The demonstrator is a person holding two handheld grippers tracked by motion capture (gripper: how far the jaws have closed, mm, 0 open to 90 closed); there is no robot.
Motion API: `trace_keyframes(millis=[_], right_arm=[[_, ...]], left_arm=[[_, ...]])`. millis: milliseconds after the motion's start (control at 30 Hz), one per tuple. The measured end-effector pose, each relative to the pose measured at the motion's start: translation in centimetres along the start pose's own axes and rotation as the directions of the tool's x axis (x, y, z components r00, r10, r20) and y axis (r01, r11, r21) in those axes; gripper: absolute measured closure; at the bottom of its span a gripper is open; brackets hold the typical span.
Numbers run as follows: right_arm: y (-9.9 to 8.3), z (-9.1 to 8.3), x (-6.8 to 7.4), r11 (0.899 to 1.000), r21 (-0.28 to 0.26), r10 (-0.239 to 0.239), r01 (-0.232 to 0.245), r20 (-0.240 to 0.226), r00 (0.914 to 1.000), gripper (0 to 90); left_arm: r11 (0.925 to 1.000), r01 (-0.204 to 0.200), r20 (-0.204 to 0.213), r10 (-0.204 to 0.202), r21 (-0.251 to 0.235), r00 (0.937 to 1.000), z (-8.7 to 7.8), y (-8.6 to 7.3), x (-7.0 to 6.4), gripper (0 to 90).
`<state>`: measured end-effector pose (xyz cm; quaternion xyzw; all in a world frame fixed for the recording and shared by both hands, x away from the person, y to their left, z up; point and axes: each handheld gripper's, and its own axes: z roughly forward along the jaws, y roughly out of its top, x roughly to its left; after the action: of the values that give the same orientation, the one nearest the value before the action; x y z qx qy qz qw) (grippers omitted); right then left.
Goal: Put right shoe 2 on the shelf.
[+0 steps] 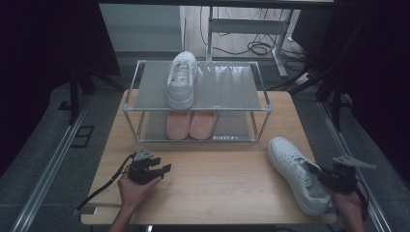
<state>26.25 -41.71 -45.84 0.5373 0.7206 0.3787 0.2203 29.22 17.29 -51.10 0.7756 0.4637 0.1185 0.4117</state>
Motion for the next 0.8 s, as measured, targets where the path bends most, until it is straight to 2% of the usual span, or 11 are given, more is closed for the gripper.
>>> trace_keyframes(millis=[233,467,800], right_arm=[[0.1,-0.7,1.1,0.999,-0.050,0.010,-0.012,-0.041,0.9991,80.5],[0.7,-1.1,2.3,0.997,-0.077,-0.005,0.000,-0.071,0.9975,80.4],[1.8,-0.8,4.0,0.994,-0.106,-0.027,0.015,-0.111,0.9934,80.5]], left_arm=[[1.0000,0.001,-0.001,-0.001,0.000,1.0000,0.0,0.0,0.0,45.4],[1.0000,0.001,-0.001,-0.001,-0.001,1.0000,-0.1,0.0,0.0,45.4],[1.0000,0.001,0.000,-0.001,0.000,1.0000,0.0,0.0,0.0,45.4]])
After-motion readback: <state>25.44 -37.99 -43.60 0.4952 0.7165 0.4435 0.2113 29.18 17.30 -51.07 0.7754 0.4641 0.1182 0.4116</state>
